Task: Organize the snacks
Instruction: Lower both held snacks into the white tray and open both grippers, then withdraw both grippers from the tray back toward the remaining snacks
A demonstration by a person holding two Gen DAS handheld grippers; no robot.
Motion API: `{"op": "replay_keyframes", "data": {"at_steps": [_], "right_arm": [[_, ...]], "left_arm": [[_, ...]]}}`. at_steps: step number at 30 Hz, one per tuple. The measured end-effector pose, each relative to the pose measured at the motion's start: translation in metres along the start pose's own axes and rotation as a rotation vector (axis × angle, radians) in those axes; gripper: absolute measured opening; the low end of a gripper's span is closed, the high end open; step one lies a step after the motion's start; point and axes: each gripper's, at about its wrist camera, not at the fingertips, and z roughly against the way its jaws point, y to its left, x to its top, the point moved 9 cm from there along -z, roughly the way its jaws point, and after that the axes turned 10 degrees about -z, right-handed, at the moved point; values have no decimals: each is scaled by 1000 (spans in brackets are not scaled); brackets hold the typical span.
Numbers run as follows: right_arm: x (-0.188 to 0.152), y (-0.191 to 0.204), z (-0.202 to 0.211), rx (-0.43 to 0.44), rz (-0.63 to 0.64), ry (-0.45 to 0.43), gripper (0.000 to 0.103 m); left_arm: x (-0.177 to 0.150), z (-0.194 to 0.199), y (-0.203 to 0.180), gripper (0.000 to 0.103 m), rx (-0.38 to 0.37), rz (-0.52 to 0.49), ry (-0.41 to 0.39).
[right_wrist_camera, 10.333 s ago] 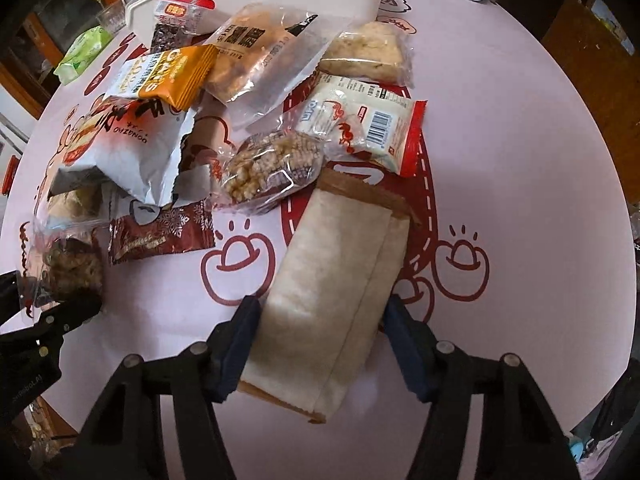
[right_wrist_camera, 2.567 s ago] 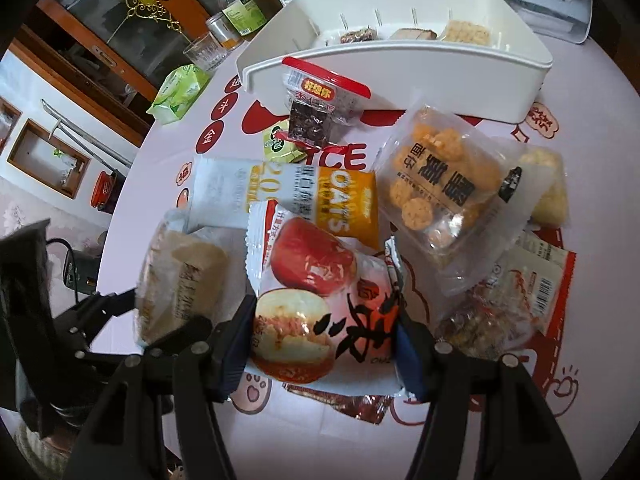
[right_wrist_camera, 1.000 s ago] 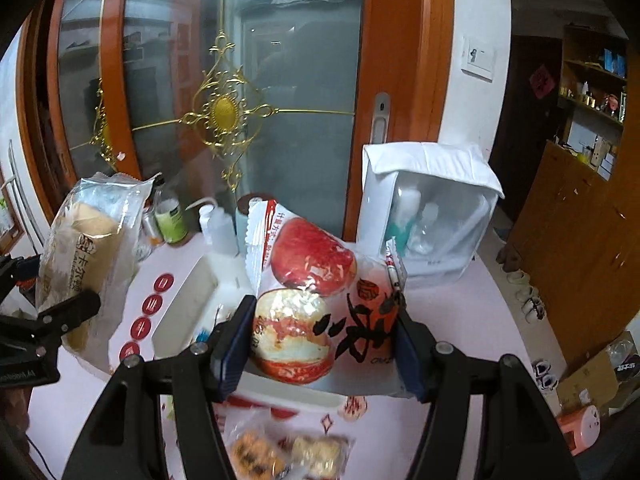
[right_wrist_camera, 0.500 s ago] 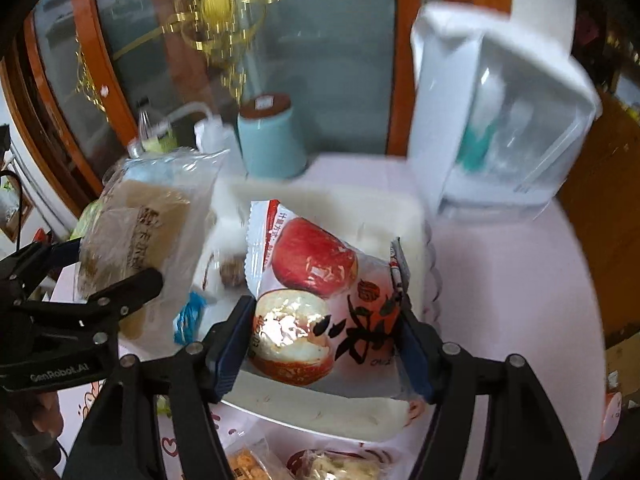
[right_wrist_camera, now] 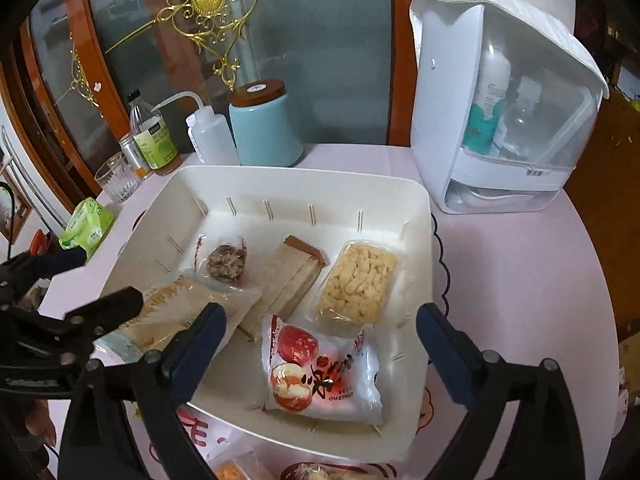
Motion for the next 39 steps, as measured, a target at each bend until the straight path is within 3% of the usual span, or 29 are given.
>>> {"op": "replay_keyframes", "data": {"at_steps": [7, 15, 25, 32, 39], "right_arm": [[-4, 1, 20, 13, -22, -12, 97], [-7, 1, 64, -8, -24, -61, 97], [-9, 2, 151, -65, -40, -179, 97], [-21, 6, 216, -93, -24, -269, 97], [-50, 10, 264, -104, 0, -317, 97]], "left_arm": [[11, 39, -10, 102, 16, -44, -71], [3, 80, -22, 102, 16, -93, -113], [-7, 169, -24, 102, -38, -108, -253], [-16, 233, -32, 102, -27, -163, -375], [-39, 276, -49, 102, -98, -190, -415]]}}
